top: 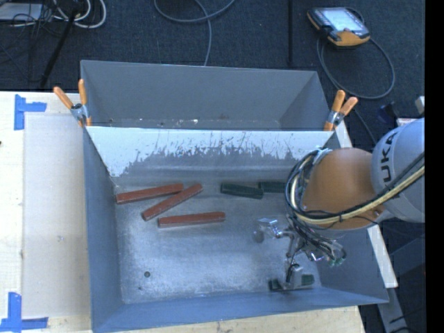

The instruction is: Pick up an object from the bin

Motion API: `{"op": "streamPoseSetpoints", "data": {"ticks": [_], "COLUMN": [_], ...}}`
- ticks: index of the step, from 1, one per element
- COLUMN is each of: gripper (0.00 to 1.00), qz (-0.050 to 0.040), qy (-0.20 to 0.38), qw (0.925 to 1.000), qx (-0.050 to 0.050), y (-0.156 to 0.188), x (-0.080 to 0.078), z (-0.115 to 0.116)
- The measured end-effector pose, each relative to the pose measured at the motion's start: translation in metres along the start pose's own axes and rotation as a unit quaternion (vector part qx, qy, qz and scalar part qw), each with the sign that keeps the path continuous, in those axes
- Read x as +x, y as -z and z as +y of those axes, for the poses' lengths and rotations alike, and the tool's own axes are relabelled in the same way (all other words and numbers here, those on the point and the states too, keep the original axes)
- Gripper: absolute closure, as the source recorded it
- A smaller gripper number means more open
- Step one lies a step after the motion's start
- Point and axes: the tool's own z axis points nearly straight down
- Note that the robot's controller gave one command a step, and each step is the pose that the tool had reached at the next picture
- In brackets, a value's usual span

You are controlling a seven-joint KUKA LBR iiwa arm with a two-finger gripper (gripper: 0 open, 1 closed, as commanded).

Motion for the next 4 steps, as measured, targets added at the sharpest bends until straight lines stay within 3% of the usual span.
{"op": "streamPoseSetpoints", "data": {"ticks": [1, 2, 3, 4], "gripper": [0.00, 0.00, 0.00, 1.00], "qz": [0.0012, -0.0017, 0.0001, -0.0019], "qy": [-0.059, 0.079, 0.112, 0.192], "qw": [0.9983, 0.9969, 0.9937, 0.9813], "qx": [0.000, 0.002, 0.001, 0.003], "y": [0.034, 0.051, 0.009, -0.006], "x": [0.012, 0.010, 0.021, 0.037], "z": [-0.010, -0.016, -0.014, -0.023]}}
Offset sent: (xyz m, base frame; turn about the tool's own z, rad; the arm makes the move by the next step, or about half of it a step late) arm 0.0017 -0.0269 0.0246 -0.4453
